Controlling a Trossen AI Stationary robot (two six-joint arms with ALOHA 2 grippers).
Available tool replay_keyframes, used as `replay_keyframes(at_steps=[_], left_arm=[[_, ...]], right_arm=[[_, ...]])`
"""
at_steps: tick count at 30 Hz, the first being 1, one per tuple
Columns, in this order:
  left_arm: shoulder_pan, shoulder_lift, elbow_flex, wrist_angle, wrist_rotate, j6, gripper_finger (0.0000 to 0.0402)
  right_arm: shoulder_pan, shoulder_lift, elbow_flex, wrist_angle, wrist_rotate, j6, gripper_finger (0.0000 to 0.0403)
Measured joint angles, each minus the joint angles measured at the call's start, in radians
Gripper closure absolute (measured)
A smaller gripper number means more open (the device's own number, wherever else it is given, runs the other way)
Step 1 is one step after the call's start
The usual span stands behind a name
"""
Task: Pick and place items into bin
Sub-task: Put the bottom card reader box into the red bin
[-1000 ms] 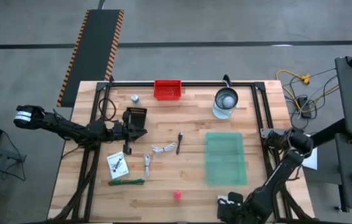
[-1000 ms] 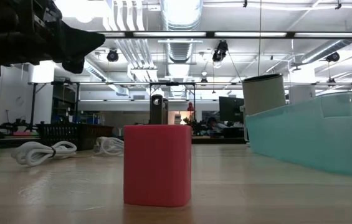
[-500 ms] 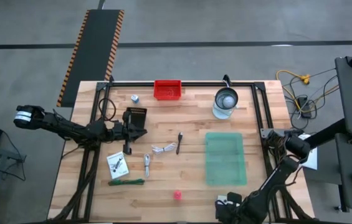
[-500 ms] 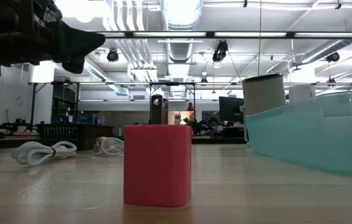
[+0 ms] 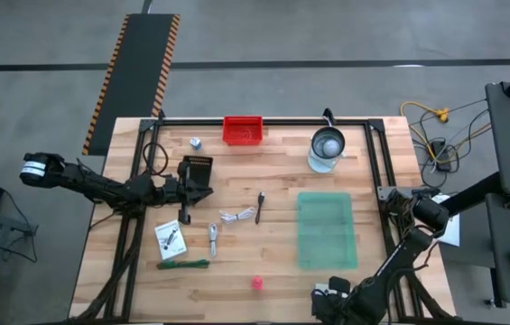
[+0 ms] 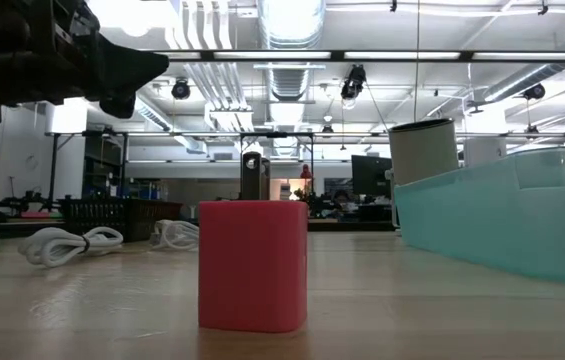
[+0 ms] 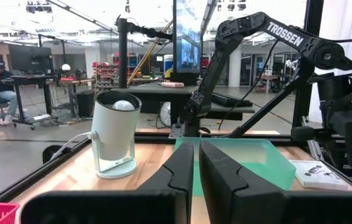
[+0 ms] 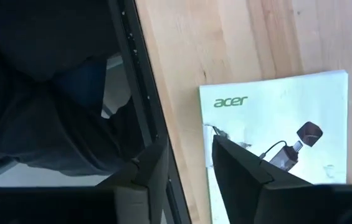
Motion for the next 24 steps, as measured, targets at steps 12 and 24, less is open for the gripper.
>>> replay_keyframes(at_steps=[12, 24], left_arm=[[0.0, 0.0, 0.0, -0.002, 0.0, 0.0, 0.0391], [0.0, 0.0, 0.0, -0.003, 0.0, 0.0, 0.0391]], right_arm=[[0.002, 0.0, -0.01, 0.007, 0.0, -0.012, 0.0204], [0.006, 0.035, -0.013, 0.015, -0.016, -0.032, 0.0224]])
